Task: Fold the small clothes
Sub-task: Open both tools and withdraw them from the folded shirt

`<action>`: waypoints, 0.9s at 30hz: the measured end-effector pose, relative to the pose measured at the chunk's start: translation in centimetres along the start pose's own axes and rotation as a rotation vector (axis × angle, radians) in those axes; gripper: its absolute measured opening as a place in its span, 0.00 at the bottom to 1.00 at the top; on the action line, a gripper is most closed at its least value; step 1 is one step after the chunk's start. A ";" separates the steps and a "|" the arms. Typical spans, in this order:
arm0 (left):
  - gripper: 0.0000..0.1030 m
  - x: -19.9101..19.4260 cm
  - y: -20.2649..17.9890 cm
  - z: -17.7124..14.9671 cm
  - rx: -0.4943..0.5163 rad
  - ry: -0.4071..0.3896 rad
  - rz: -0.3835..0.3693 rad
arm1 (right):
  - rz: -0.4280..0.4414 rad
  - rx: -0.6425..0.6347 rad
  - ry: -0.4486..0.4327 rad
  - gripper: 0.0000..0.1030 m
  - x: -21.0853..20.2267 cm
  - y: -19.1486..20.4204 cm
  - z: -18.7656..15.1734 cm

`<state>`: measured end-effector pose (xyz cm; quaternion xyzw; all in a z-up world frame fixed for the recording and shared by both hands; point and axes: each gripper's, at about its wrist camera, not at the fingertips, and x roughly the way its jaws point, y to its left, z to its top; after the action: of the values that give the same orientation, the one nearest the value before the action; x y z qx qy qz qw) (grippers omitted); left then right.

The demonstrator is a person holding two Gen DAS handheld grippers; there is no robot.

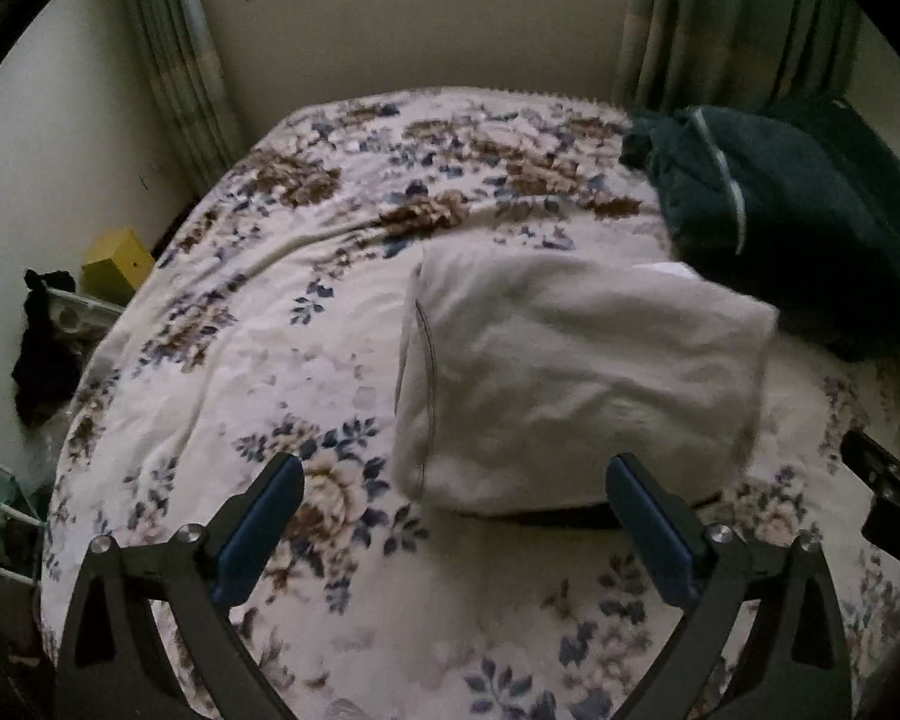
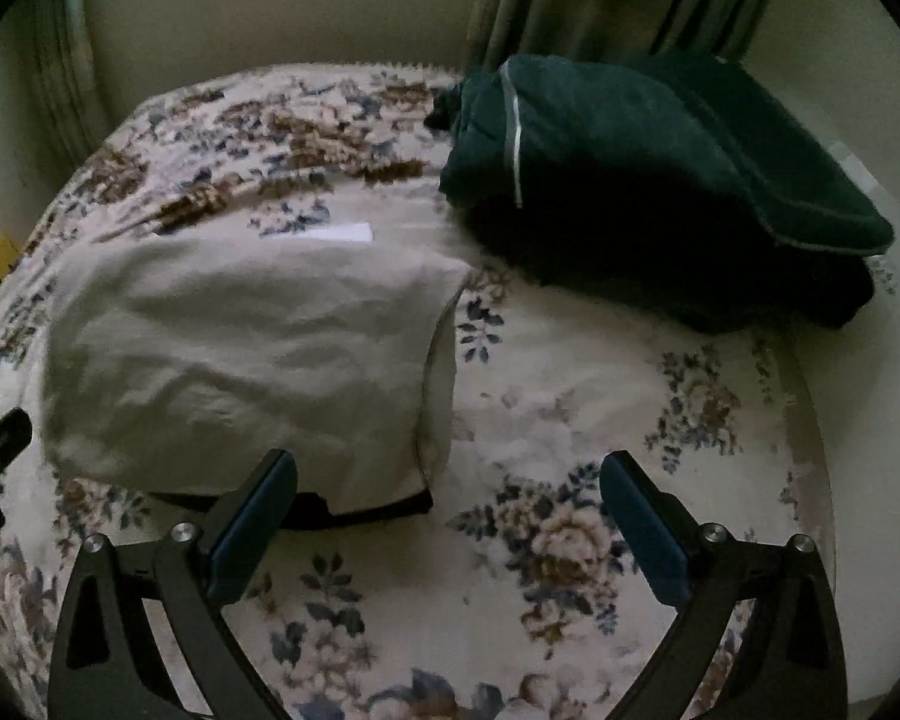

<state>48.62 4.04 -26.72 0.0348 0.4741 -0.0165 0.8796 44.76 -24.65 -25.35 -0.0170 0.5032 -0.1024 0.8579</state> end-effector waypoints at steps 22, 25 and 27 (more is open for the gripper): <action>1.00 -32.2 -1.9 -7.8 0.007 -0.265 -0.006 | 0.030 0.023 -0.289 0.99 -37.5 -9.7 -11.3; 1.00 -34.6 -2.0 -9.0 -0.001 -0.273 -0.015 | 0.055 0.015 -0.324 0.99 -41.5 -10.5 -13.0; 1.00 -35.7 -2.0 -9.6 -0.007 -0.278 -0.017 | 0.068 0.012 -0.350 0.99 -44.1 -11.0 -14.2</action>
<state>20.86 2.63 -2.21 0.0251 0.3481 -0.0269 0.9367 9.85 -25.88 6.99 -0.0124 0.3459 -0.0717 0.9355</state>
